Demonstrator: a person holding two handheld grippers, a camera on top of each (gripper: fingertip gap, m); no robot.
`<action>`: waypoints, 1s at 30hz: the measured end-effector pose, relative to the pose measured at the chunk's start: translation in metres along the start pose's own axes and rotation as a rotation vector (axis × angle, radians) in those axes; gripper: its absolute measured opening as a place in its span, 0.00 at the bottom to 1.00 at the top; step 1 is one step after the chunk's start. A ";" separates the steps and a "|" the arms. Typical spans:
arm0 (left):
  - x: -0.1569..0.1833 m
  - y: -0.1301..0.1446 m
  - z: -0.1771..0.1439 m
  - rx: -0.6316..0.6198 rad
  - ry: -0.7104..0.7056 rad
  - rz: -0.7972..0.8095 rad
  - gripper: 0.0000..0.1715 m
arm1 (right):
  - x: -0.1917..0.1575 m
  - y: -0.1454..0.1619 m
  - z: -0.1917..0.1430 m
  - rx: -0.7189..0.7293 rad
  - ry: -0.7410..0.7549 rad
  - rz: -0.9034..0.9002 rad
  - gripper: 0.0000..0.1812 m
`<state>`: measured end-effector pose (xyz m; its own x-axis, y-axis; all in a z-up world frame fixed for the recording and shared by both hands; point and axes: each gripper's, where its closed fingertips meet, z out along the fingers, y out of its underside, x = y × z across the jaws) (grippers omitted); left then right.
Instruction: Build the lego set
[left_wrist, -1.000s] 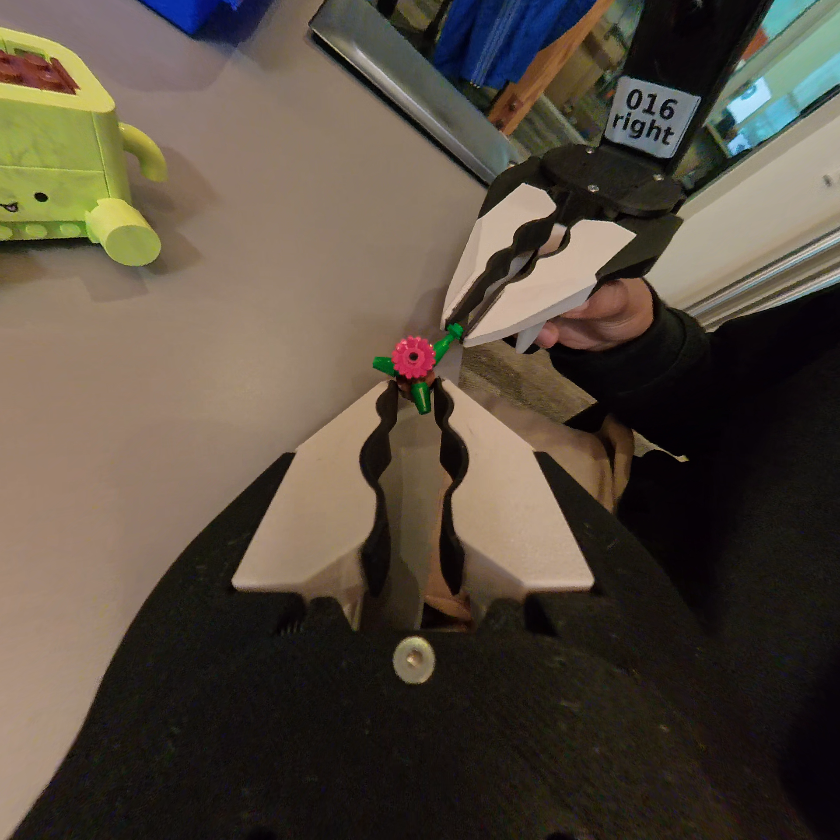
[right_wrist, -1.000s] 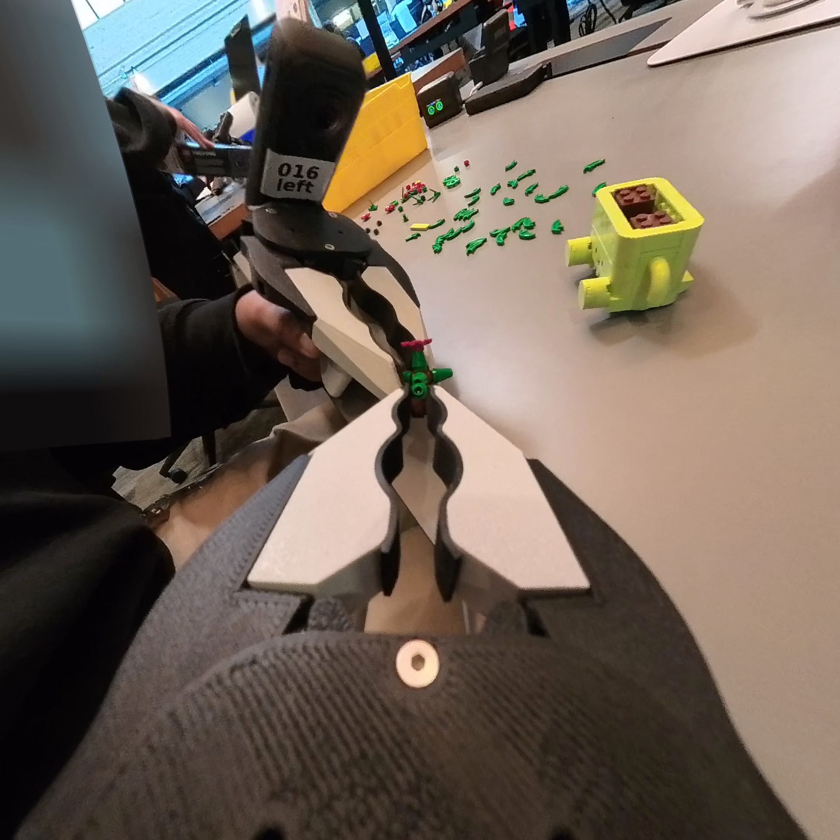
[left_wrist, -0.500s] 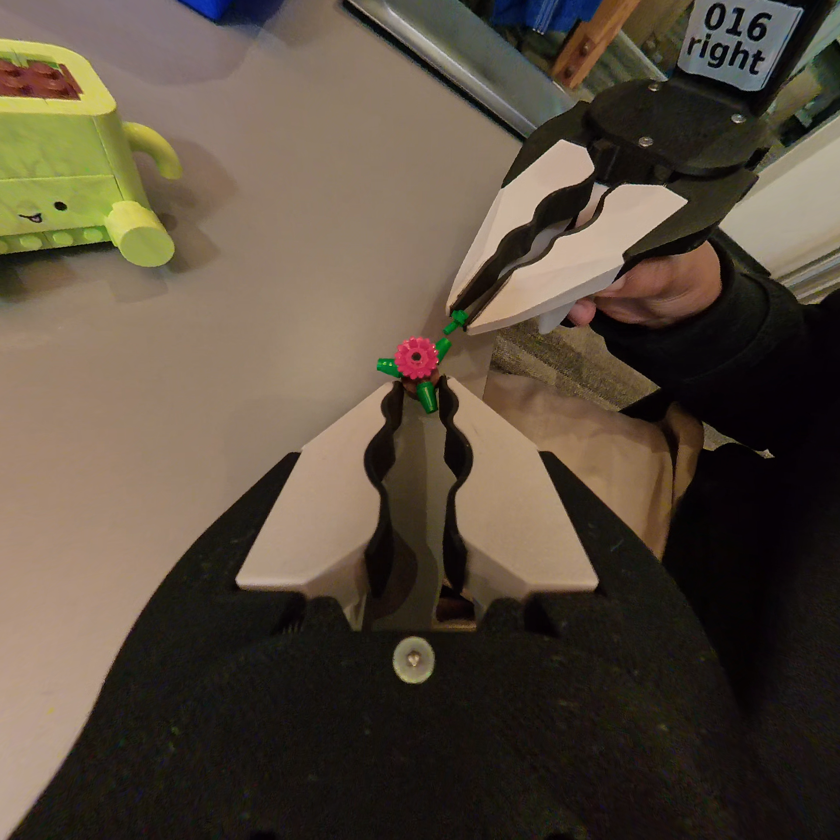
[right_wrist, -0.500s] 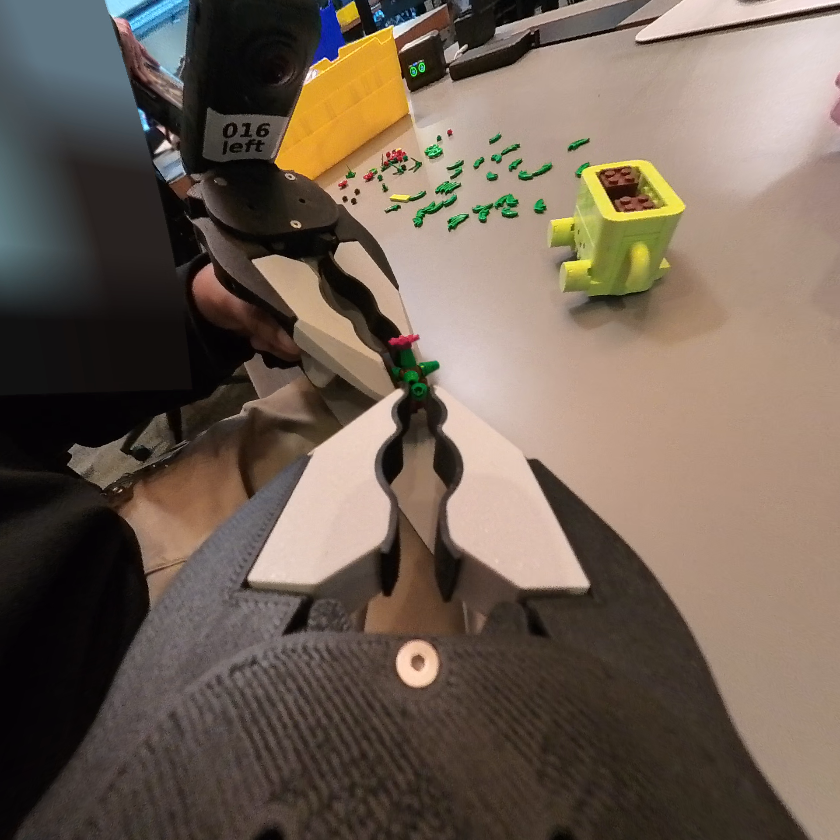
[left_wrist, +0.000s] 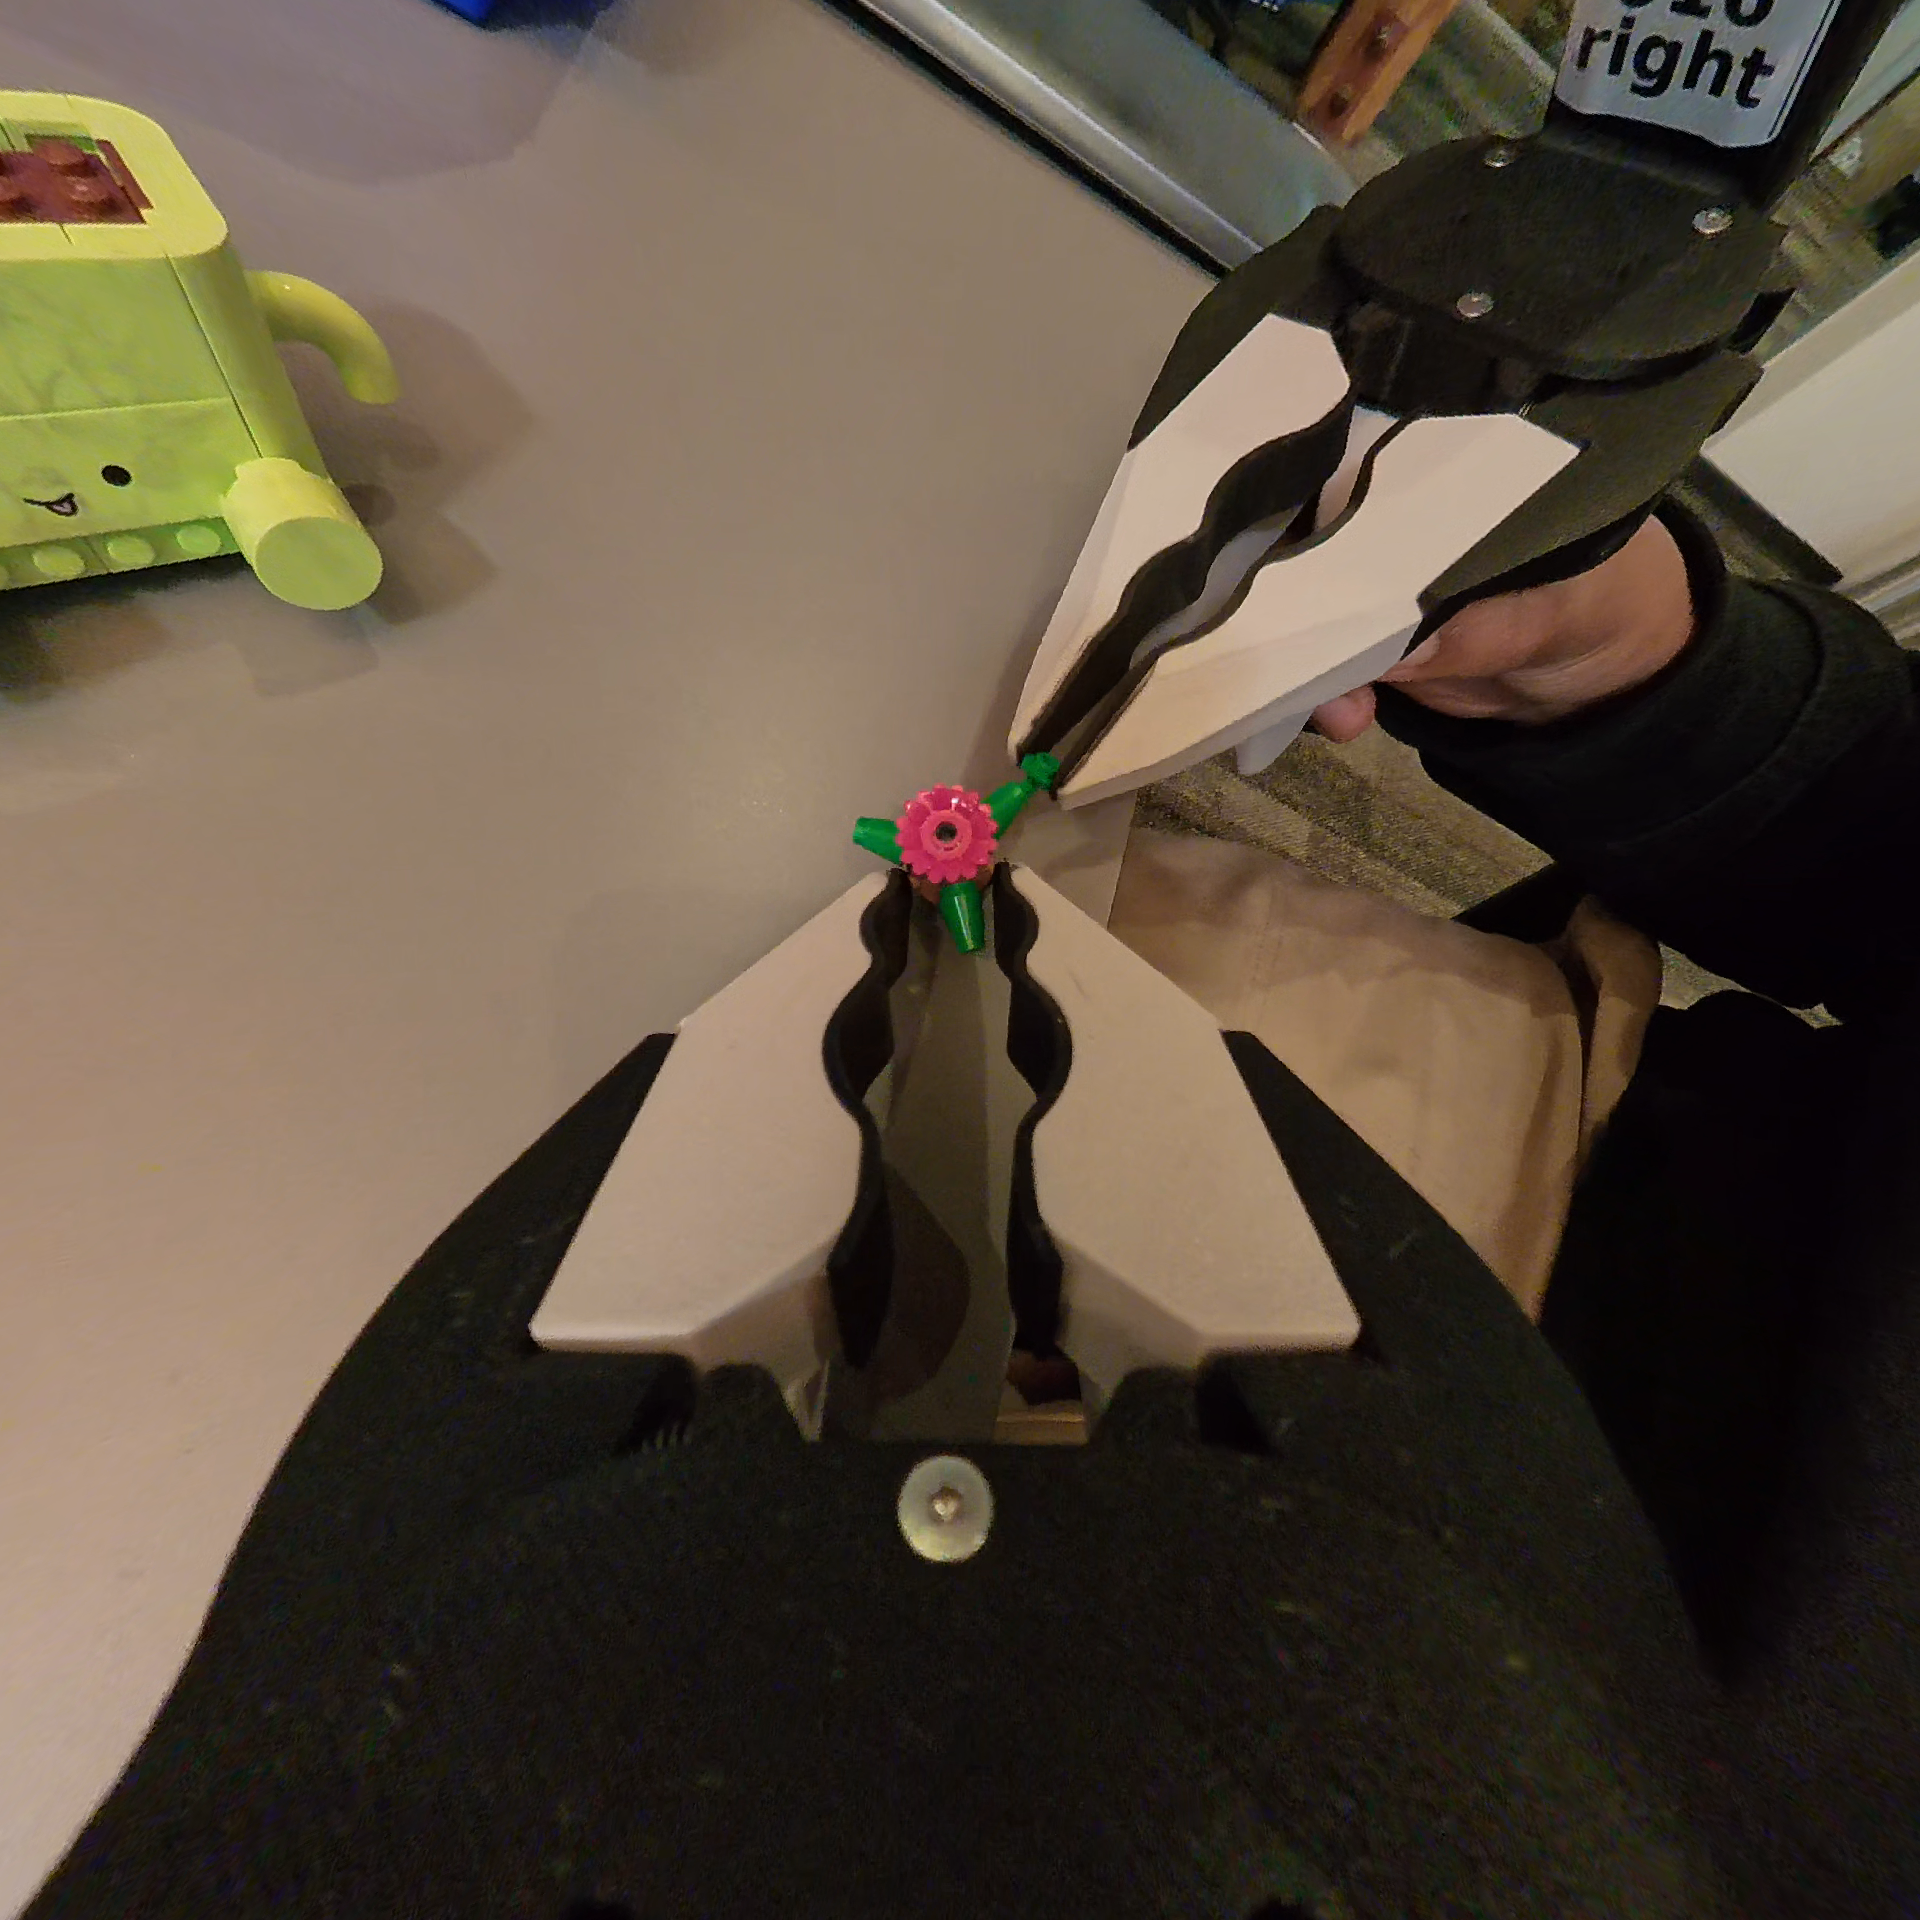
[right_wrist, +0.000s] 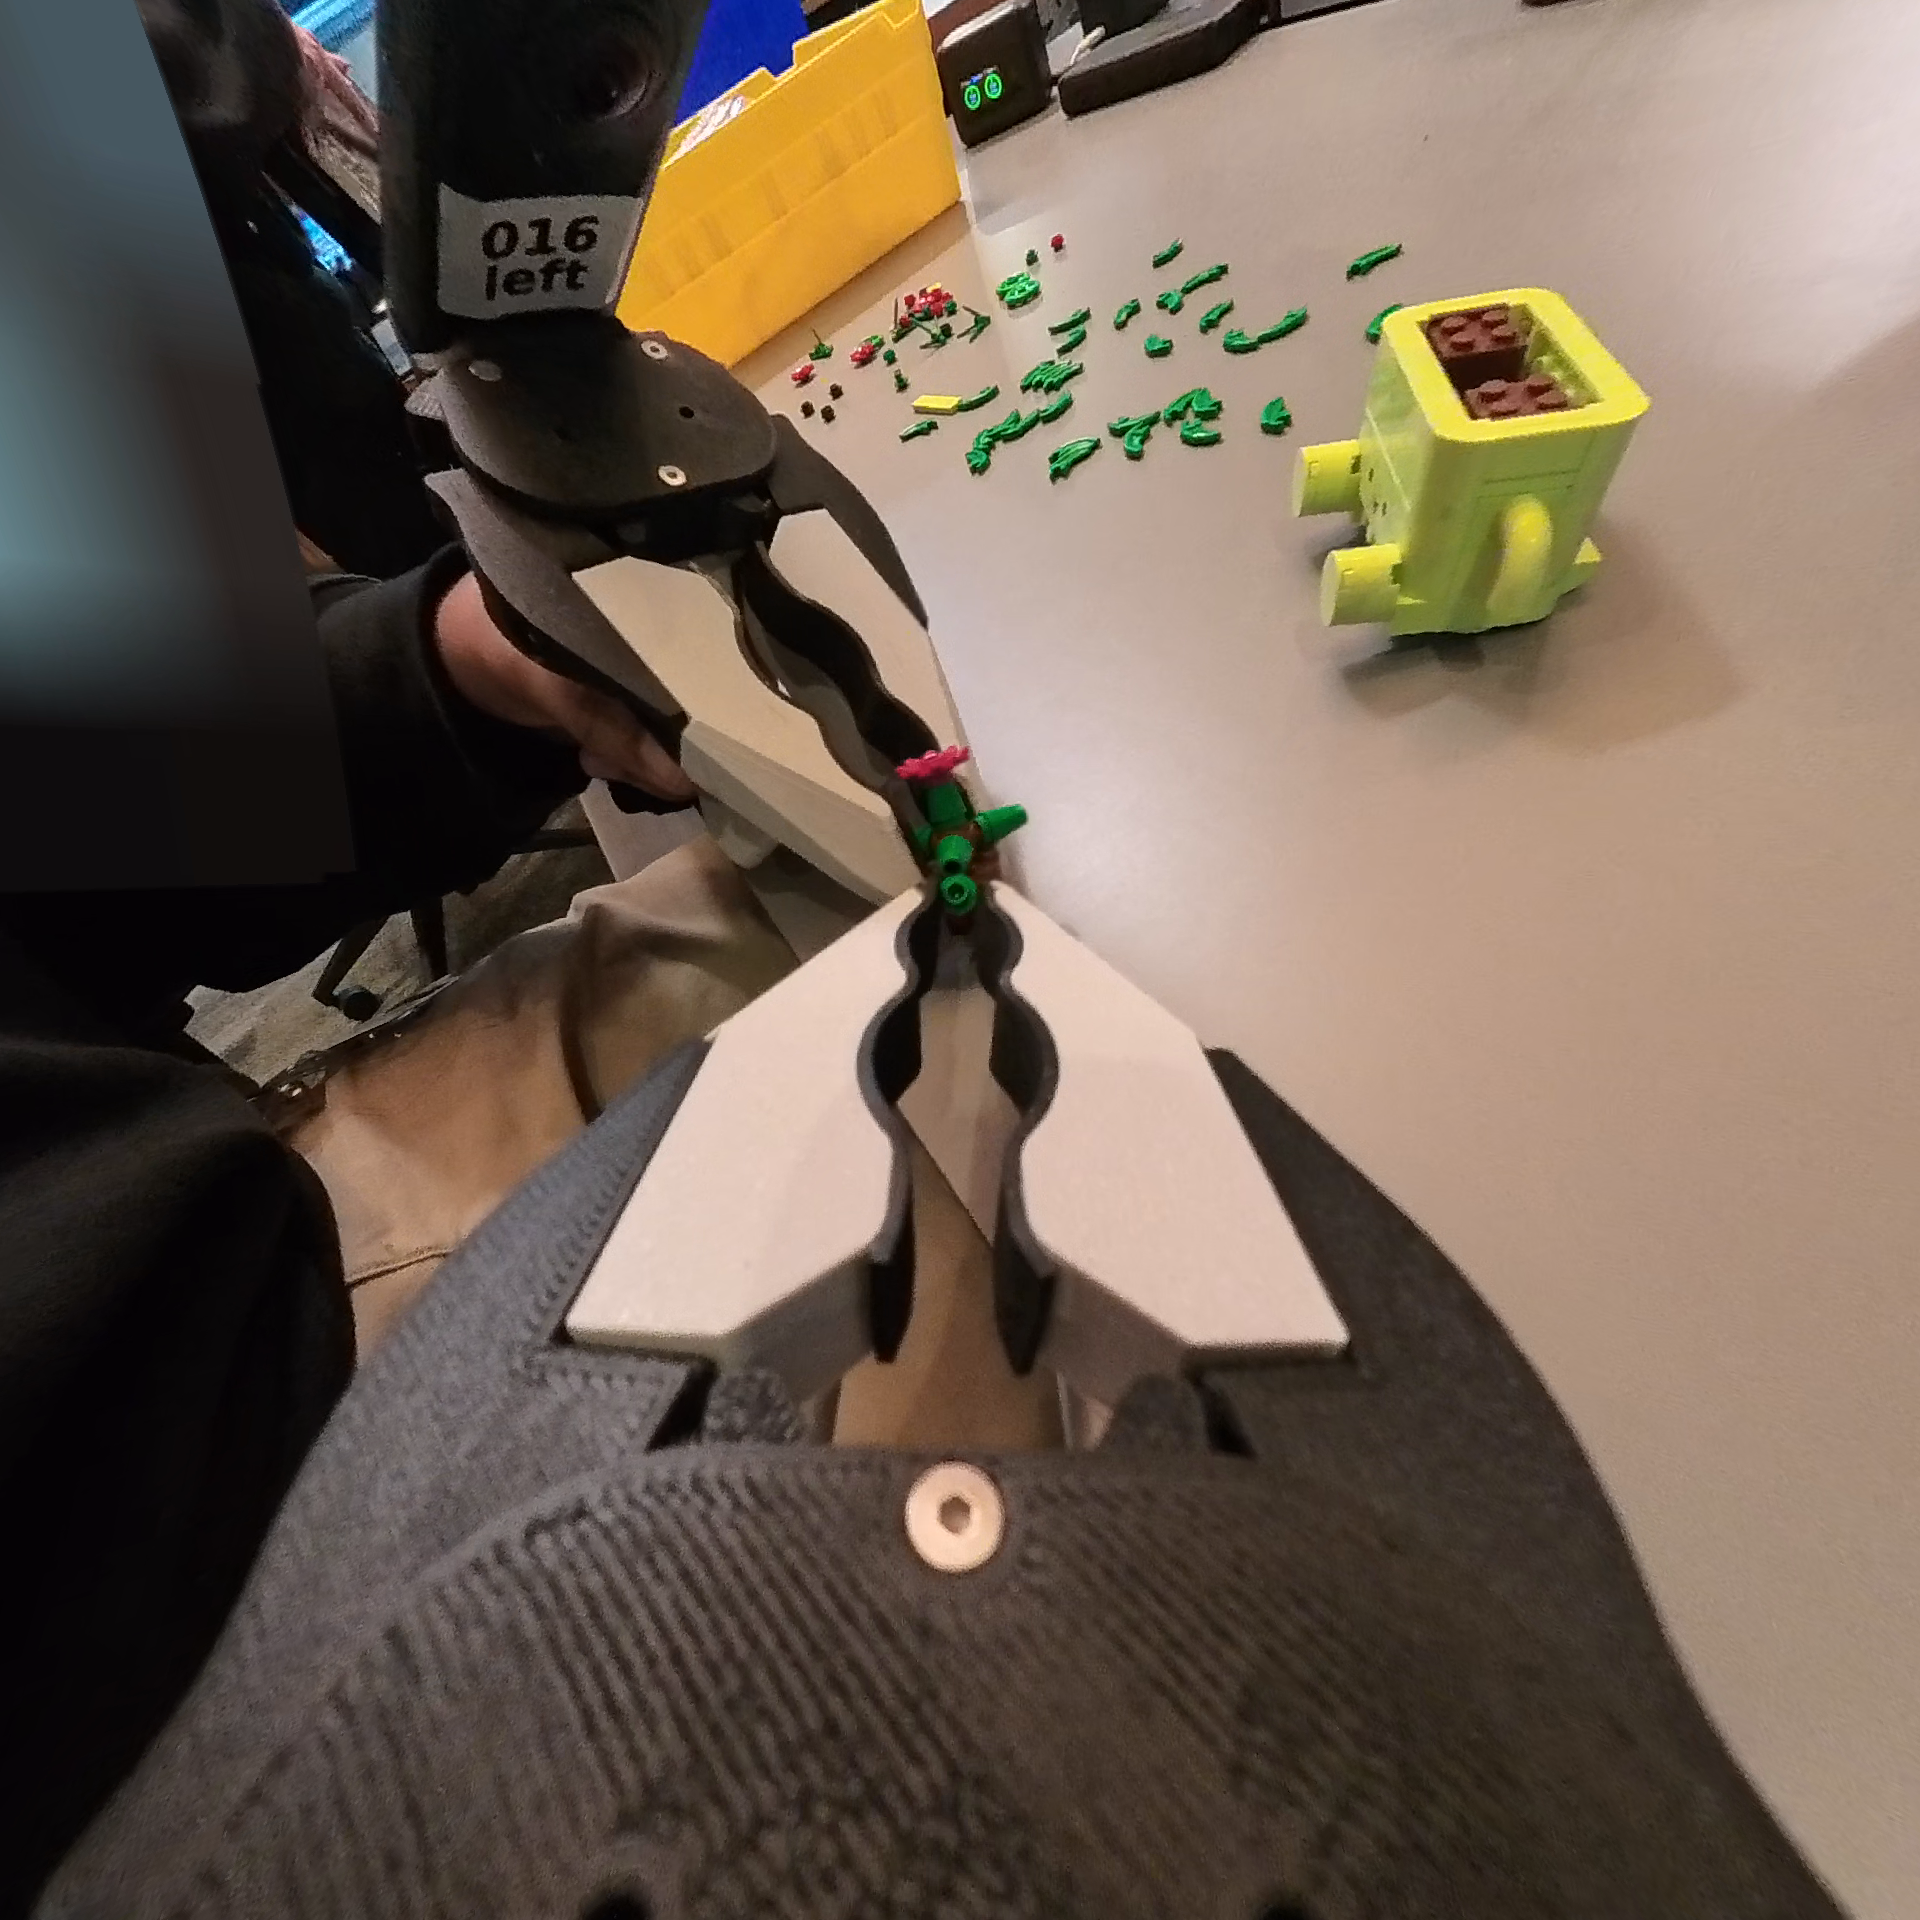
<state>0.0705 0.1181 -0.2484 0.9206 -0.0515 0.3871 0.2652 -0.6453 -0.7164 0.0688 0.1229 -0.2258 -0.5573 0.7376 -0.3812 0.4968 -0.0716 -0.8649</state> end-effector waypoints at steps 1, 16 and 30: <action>0.000 0.000 0.000 -0.002 -0.001 0.003 0.09 | -0.001 0.001 0.001 -0.004 -0.001 -0.002 0.02; 0.001 0.001 0.003 -0.011 -0.028 0.044 0.10 | 0.002 0.006 0.005 -0.032 0.006 0.027 0.02; -0.010 -0.006 -0.001 0.037 -0.080 -0.021 0.09 | 0.000 -0.009 -0.002 0.048 0.028 -0.024 0.02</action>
<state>0.0596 0.1220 -0.2477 0.9343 0.0239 0.3557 0.2938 -0.6170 -0.7301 0.0658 0.1253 -0.2174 -0.5498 0.7579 -0.3513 0.4502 -0.0854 -0.8888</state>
